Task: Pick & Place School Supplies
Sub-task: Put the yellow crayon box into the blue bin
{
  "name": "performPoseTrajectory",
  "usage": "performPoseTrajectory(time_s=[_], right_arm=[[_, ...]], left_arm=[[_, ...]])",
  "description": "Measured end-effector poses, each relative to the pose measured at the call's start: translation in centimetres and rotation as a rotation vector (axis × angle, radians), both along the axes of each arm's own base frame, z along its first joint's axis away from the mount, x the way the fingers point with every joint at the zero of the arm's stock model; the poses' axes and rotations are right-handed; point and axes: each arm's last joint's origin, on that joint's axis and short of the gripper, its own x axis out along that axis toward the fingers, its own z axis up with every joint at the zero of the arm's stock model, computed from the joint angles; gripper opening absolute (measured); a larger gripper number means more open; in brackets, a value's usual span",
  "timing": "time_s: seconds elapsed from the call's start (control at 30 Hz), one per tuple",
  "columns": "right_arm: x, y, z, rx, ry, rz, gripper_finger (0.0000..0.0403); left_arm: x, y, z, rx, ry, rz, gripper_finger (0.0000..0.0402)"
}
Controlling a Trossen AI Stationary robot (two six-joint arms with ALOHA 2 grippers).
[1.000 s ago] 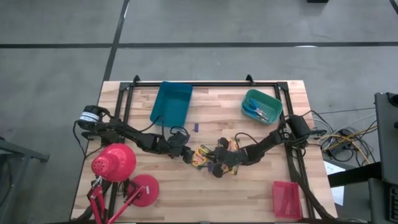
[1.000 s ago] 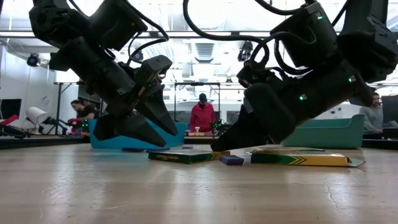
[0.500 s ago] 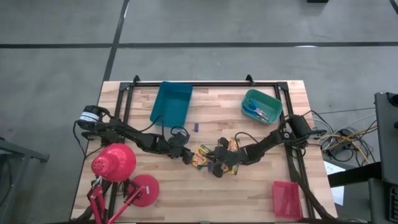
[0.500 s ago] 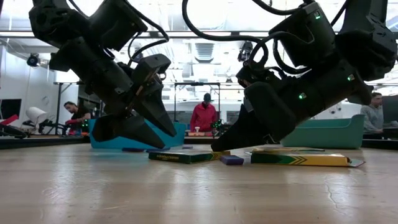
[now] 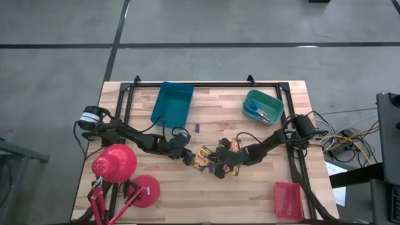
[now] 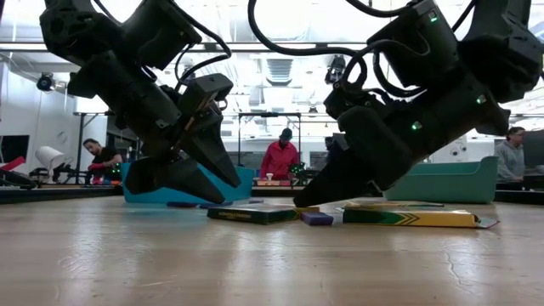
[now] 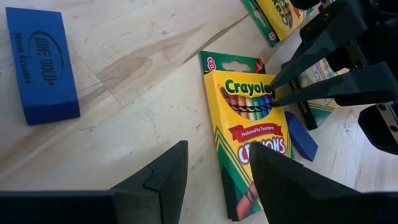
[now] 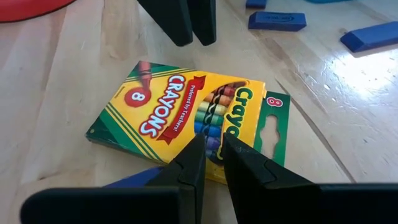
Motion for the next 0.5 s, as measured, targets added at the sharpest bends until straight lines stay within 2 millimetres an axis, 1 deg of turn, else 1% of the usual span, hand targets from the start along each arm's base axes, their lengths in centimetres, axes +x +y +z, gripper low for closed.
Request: performPoseTrajectory(time_s=[0.23, 0.5], right_arm=[[-0.18, -0.03, -0.19, 0.006, 0.029, -0.013, 0.0052], [0.33, 0.19, 0.54, -0.07, -0.076, 0.052, 0.0052]], left_arm=[[0.0, 0.0, 0.0, -0.004, 0.0, 0.004, 0.0177], [0.02, 0.14, 0.04, 0.034, -0.008, 0.037, 0.0177]])
